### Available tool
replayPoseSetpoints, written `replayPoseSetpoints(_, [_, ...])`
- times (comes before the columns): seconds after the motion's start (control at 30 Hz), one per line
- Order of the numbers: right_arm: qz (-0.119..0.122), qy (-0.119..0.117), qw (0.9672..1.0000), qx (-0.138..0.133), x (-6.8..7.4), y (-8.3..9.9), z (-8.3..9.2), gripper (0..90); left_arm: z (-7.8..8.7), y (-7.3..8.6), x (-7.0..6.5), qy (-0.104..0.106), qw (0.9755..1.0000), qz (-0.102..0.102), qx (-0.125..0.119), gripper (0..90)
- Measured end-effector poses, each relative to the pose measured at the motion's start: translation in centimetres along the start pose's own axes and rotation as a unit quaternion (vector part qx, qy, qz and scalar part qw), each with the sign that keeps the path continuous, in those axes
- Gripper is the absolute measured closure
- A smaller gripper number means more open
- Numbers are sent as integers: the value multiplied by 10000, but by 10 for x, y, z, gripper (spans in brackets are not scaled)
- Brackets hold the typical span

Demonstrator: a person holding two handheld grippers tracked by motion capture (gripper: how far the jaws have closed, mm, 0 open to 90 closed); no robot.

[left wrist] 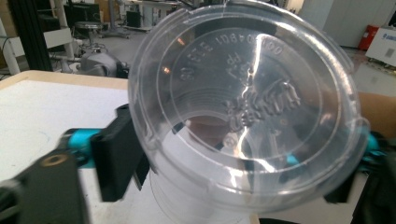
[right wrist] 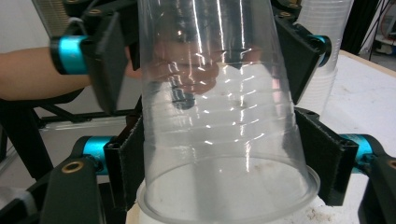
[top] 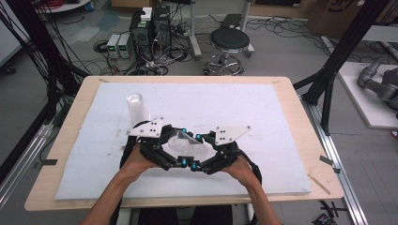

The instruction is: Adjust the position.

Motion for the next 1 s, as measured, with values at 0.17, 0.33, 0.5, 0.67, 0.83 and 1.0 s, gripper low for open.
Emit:
replayPoseSetpoints(0.17, [-18, 30, 10000, -7, -1, 0, 1, 253, 2, -2, 0, 1, 9999, 54, -115, 87])
replayPoseSetpoints(0.33, [-26, 41, 10000, -12, -1, 1, 2, 253, 6, -3, 0, 51, 9999, 32, -125, 73])
replayPoseSetpoints(0.5, [-43, 50, 10000, -14, -1, 1, 3, 253, 11, -3, 1, 18, 9999, 65, -142, 73])
replayPoseSetpoints(0.67, [-25, 116, 9999, 79, -2, 1, 5, 252, 25, -1, 5, -82, 10000, -12, 12, 73])
replayPoseSetpoints(0.83, [-99, 186, 9995, 219, -3, 0, 8, 252, 43, 1, 11, -297, 9992, -81, 257, 73])
replayPoseSetpoints(1.0, [-114, 233, 9988, 427, -3, -6, 10, 252, 57, 0, 16, -450, 9976, -168, 498, 73])
Point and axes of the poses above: each handheld gripper's, and its own axes: z roughly backward along the jaws, y roughly out of its underside, x roughly to its left, the point moved 6 cm from there along -z, roughly forward along the jaws, and after that the axes turned 15 degrees about -y, right-handed, at the moved point
